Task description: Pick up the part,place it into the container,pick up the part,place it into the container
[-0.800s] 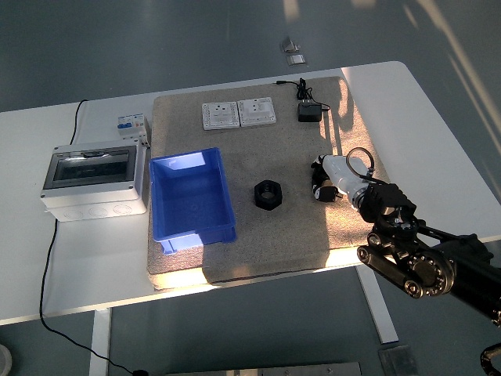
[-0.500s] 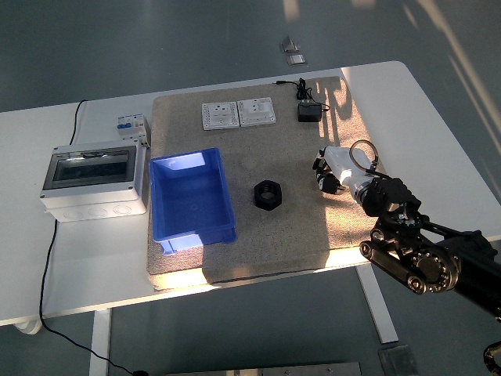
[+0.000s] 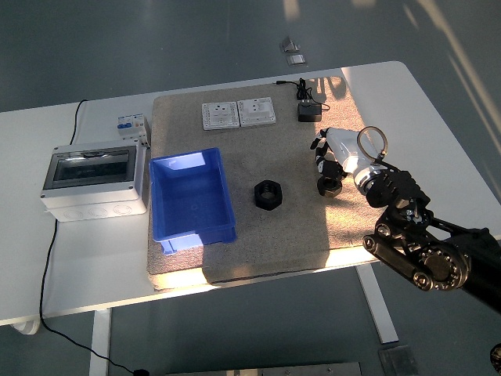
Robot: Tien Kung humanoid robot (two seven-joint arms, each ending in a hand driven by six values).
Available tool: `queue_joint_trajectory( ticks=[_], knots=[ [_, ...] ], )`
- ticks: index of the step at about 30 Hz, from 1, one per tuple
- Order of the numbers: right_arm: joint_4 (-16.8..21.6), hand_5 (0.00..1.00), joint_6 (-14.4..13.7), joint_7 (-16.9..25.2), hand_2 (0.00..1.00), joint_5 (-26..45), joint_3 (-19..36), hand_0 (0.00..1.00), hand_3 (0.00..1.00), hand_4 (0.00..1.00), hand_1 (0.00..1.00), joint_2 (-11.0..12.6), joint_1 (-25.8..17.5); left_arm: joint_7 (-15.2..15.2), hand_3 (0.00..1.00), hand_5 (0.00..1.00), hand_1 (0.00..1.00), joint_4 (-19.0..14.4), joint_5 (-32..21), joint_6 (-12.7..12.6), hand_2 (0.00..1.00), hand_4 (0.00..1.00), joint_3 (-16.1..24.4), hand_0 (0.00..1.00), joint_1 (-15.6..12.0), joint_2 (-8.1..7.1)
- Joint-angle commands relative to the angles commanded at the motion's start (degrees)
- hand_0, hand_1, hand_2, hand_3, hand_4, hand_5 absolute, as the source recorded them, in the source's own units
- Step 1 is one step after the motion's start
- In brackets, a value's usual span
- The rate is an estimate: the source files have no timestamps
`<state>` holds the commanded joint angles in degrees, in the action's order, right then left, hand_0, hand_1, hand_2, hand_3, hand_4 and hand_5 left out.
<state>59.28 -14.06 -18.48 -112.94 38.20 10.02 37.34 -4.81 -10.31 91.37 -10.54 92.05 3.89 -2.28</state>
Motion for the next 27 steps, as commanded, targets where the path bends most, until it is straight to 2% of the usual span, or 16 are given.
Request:
queue_joint_trajectory(
  ticks=[5, 6, 8, 11, 12, 13, 16, 18, 23, 24, 27],
  knots=[
    [6.34, 0.224, 7.05, -7.19, 0.655, -1.90, 0.33, 0.439, 0.683, 0.600, 0.426, 2.14, 0.37, 0.09, 0.616, 0.594, 0.660, 0.00, 0.19, 0.01, 0.691, 0.681, 0.13, 0.672, 0.01, -0.04],
    [7.77, 0.337, 8.80, -8.96, 0.908, -1.89, 0.07, 0.576, 0.998, 0.898, 0.731, 2.47, 0.63, 0.10, 0.616, 0.599, 0.661, 0.00, 0.24, 0.01, 0.690, 0.684, 0.16, 0.672, 0.03, -0.06],
    [9.41, 0.337, 11.95, -12.15, 0.908, -1.49, -0.39, 0.576, 0.998, 0.898, 0.731, 2.70, 1.04, 0.08, 0.616, 0.599, 0.661, 0.00, 0.36, 0.02, 0.690, 0.684, 0.23, 0.672, 0.07, -0.11],
    [9.10, 0.337, 15.91, -16.16, 0.908, -0.77, -1.00, 0.576, 0.998, 0.898, 0.731, 2.50, 1.45, 0.07, 0.616, 0.599, 0.661, 0.00, 0.47, 0.01, 0.690, 0.684, 0.26, 0.672, 0.12, -0.13],
    [8.74, 0.357, 16.97, -17.25, 0.948, -0.59, -1.16, 0.510, 0.998, 0.940, 0.626, 2.37, 1.52, 0.07, 0.617, 0.602, 0.661, 0.00, 0.46, 0.00, 0.691, 0.685, 0.25, 0.673, 0.13, -0.13],
    [8.32, 0.357, 17.98, -18.37, 0.948, -0.45, -1.32, 0.510, 0.998, 0.940, 0.626, 2.23, 1.59, 0.08, 0.617, 0.602, 0.661, 0.00, 0.44, -0.01, 0.691, 0.685, 0.24, 0.673, 0.13, -0.14],
    [6.90, 0.357, 18.79, -18.49, 0.948, -0.44, -1.69, 0.510, 0.998, 0.940, 0.626, 1.74, 1.73, 0.08, 0.617, 0.602, 0.661, 0.00, 0.37, -0.03, 0.691, 0.685, 0.20, 0.673, 0.13, -0.14],
    [5.98, 0.387, 18.44, -18.49, 0.934, -0.39, -1.86, 0.495, 0.998, 0.959, 0.600, 1.45, 1.83, 0.08, 0.618, 0.602, 0.661, 0.00, 0.32, -0.03, 0.692, 0.686, 0.16, 0.673, 0.12, -0.14],
    [3.26, 0.387, 16.87, -18.13, 0.934, 0.64, -2.74, 0.495, 0.998, 0.959, 0.600, 0.59, 2.06, 0.09, 0.618, 0.602, 0.661, 0.00, 0.35, 0.00, 0.692, 0.686, 0.14, 0.673, 0.14, -0.13],
    [2.86, 0.409, 16.64, -17.96, 0.909, 1.14, -2.99, 0.495, 0.998, 0.968, 0.562, 0.47, 2.05, 0.10, 0.617, 0.602, 0.661, 0.00, 0.36, 0.00, 0.692, 0.686, 0.15, 0.673, 0.14, -0.12],
    [2.22, 0.409, 16.32, -17.54, 0.909, 2.49, -3.68, 0.495, 0.998, 0.968, 0.562, 0.27, 1.94, 0.13, 0.617, 0.602, 0.661, 0.00, 0.44, 0.00, 0.692, 0.686, 0.21, 0.673, 0.14, -0.12]
  ],
)
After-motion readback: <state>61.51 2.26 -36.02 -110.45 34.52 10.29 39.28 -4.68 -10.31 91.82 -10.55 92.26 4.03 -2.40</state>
